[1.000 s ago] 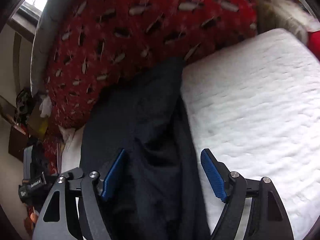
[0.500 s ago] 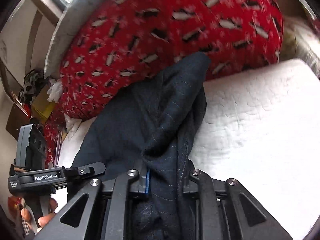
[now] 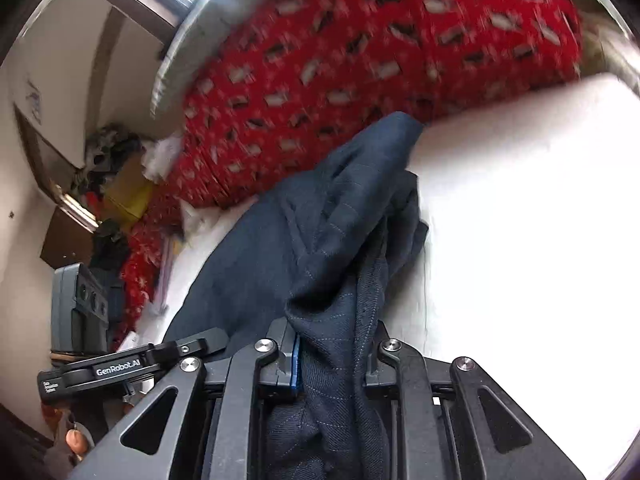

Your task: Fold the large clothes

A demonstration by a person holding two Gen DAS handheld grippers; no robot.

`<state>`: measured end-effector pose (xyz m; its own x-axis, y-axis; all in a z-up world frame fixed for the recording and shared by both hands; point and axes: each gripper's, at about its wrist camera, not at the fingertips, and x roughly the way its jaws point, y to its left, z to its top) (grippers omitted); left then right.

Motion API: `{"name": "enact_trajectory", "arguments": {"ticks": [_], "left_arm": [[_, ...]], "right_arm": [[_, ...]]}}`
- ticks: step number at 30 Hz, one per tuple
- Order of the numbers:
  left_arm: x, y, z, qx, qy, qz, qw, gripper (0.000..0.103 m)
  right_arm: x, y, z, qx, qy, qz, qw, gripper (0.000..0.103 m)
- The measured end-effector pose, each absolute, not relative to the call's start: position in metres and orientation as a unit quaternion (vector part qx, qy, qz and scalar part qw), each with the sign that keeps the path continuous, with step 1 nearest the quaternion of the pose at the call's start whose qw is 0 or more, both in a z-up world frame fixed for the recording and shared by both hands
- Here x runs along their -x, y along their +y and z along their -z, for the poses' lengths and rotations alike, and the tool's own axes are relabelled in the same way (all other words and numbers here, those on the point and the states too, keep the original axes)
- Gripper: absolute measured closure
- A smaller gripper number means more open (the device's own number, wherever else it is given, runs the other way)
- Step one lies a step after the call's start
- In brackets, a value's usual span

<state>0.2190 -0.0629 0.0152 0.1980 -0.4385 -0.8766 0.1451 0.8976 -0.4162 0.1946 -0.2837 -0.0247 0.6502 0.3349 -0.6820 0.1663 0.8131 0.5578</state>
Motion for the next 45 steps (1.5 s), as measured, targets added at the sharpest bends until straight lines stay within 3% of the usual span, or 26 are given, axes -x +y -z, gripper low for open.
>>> {"name": "enact_trajectory", "arguments": {"ticks": [1,2,3,5,11,16,20,25,26,27,28,29,31,34,37,39,42,45], "left_arm": [[-0.221,-0.06,-0.004,0.127,0.614,0.184,0.757,0.058],[-0.222,-0.057,0.005,0.137,0.618,0.179,0.753,0.051],[-0.224,-0.055,0.008,0.146,0.617,0.182,0.751,0.05],[-0.225,-0.056,0.004,0.144,0.616,0.183,0.752,0.049],[-0.206,-0.062,-0.027,0.078,0.584,0.169,0.79,0.048],[-0.175,-0.052,-0.035,0.076,0.552,0.168,0.813,0.047],[-0.174,-0.062,-0.032,0.053,0.556,0.16,0.814,0.047],[-0.186,-0.065,-0.033,0.072,0.558,0.16,0.811,0.047],[-0.188,-0.064,-0.033,0.076,0.559,0.16,0.81,0.047],[-0.19,-0.063,-0.033,0.08,0.559,0.162,0.809,0.047],[-0.19,-0.061,-0.033,0.083,0.557,0.163,0.81,0.047],[-0.194,-0.061,-0.032,0.085,0.556,0.163,0.811,0.047],[-0.201,-0.062,-0.028,0.085,0.554,0.16,0.813,0.044],[-0.215,-0.065,-0.011,0.087,0.572,0.153,0.801,0.042],[-0.217,-0.064,-0.011,0.093,0.58,0.154,0.794,0.042],[-0.207,-0.06,-0.025,0.082,0.561,0.158,0.808,0.042],[-0.183,-0.055,-0.04,0.068,0.536,0.162,0.826,0.042],[-0.166,-0.063,-0.035,0.035,0.532,0.151,0.832,0.041]], "right_arm": [[-0.195,-0.281,0.036,-0.294,0.426,-0.034,0.855,0.078],[-0.195,-0.282,0.047,-0.29,0.434,-0.018,0.853,0.067],[-0.193,-0.285,0.052,-0.295,0.431,-0.011,0.853,0.055],[-0.19,-0.298,0.056,-0.327,0.428,0.0,0.843,0.047],[-0.175,-0.31,0.017,-0.283,0.417,0.05,0.863,0.047],[-0.148,-0.289,-0.018,-0.282,0.374,-0.029,0.883,0.046],[-0.157,-0.277,-0.005,-0.253,0.414,-0.021,0.874,0.046],[-0.201,-0.304,0.006,-0.315,0.423,0.016,0.849,0.046],[-0.217,-0.309,0.011,-0.32,0.436,0.028,0.841,0.046],[-0.225,-0.312,0.012,-0.319,0.438,0.032,0.84,0.055],[-0.237,-0.313,0.01,-0.313,0.432,0.028,0.845,0.072],[-0.244,-0.313,0.006,-0.306,0.427,0.024,0.85,0.098],[-0.248,-0.315,-0.002,-0.286,0.398,0.035,0.871,0.102],[-0.262,-0.321,0.02,-0.256,0.443,0.07,0.856,0.102],[-0.258,-0.327,0.019,-0.239,0.444,0.071,0.86,0.099],[-0.239,-0.326,0.001,-0.237,0.424,0.057,0.872,0.085],[-0.201,-0.315,-0.018,-0.236,0.39,-0.026,0.89,0.08],[-0.168,-0.291,-0.016,-0.187,0.393,-0.073,0.897,0.059]]}}
